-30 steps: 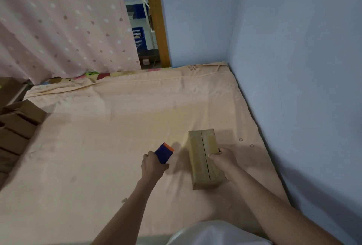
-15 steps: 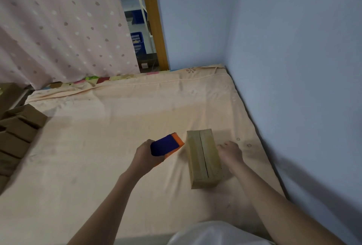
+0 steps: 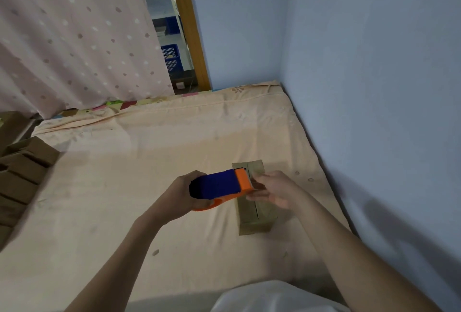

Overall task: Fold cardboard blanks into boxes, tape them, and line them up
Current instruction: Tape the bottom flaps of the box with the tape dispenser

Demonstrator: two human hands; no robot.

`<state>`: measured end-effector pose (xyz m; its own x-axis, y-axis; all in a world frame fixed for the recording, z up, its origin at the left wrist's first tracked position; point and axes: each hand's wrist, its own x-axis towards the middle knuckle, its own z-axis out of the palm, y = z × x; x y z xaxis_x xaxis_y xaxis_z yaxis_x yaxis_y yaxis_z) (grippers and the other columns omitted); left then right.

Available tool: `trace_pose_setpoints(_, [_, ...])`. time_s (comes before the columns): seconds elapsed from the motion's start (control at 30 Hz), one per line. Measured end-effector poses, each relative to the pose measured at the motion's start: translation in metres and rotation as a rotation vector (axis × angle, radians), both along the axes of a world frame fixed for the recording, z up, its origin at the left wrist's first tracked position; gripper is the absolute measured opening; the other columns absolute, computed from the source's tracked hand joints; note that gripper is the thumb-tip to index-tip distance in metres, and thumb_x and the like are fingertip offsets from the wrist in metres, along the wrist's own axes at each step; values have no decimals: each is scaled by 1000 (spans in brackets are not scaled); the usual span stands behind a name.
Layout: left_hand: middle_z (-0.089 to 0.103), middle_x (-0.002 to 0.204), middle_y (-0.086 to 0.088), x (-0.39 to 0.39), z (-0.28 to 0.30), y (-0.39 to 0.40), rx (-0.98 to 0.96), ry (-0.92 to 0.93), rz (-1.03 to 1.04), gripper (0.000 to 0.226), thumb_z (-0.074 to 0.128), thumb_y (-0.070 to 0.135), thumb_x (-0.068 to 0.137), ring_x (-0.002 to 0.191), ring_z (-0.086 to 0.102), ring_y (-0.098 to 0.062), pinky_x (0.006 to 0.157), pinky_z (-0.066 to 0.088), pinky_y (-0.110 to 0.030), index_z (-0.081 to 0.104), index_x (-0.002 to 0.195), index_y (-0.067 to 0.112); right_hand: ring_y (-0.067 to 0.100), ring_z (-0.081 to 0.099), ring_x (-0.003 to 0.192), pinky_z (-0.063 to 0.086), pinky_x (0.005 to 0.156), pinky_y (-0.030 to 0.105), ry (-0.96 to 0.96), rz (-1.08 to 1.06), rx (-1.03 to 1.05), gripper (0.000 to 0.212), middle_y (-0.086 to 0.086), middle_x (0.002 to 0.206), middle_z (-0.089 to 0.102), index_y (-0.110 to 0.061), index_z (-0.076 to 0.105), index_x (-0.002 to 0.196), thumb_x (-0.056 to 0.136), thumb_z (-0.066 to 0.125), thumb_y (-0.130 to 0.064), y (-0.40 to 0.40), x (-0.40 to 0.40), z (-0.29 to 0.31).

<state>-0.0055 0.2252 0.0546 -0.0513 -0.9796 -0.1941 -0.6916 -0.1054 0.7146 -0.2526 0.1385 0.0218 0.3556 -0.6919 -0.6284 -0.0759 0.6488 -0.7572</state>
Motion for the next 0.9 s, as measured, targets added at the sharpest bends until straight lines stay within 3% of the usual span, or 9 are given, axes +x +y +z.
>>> trace_pose_setpoints(0.07, [64, 113, 14, -3, 1, 2, 8, -2, -9, 63, 88, 22, 73, 106, 61, -11, 77, 57, -18, 53, 126, 25, 31, 74, 96, 62, 78, 38, -80, 20, 57, 26, 22, 109, 72, 2, 62, 118, 100, 60, -17, 3, -6, 3])
trace_pose_setpoints(0.33, [64, 113, 15, -14, 8, 8, 20, 5, -67, 64, 89, 24, 72, 107, 61, -13, 84, 59, -27, 54, 126, 24, 30, 74, 95, 62, 75, 37, -97, -26, 137, 22, 24, 105, 73, 4, 61, 117, 97, 61, -4, 18, -20, 0])
trace_pose_setpoints(0.67, [57, 121, 19, -24, 6, 20, -110, -40, -137, 70, 89, 26, 70, 111, 54, 1, 81, 54, -14, 55, 131, 32, 30, 73, 94, 63, 79, 40, 74, -25, 147, 16, 22, 107, 70, 3, 61, 112, 96, 60, 2, 31, -21, -19])
trace_pose_setpoints(0.9, [61, 126, 21, -18, 2, 27, -103, 84, -70, 63, 89, 13, 70, 113, 54, 8, 84, 53, -14, 66, 127, 28, 33, 71, 101, 59, 89, 49, 3, -32, 227, 21, 24, 109, 70, 6, 59, 115, 95, 61, 2, 36, -17, -28])
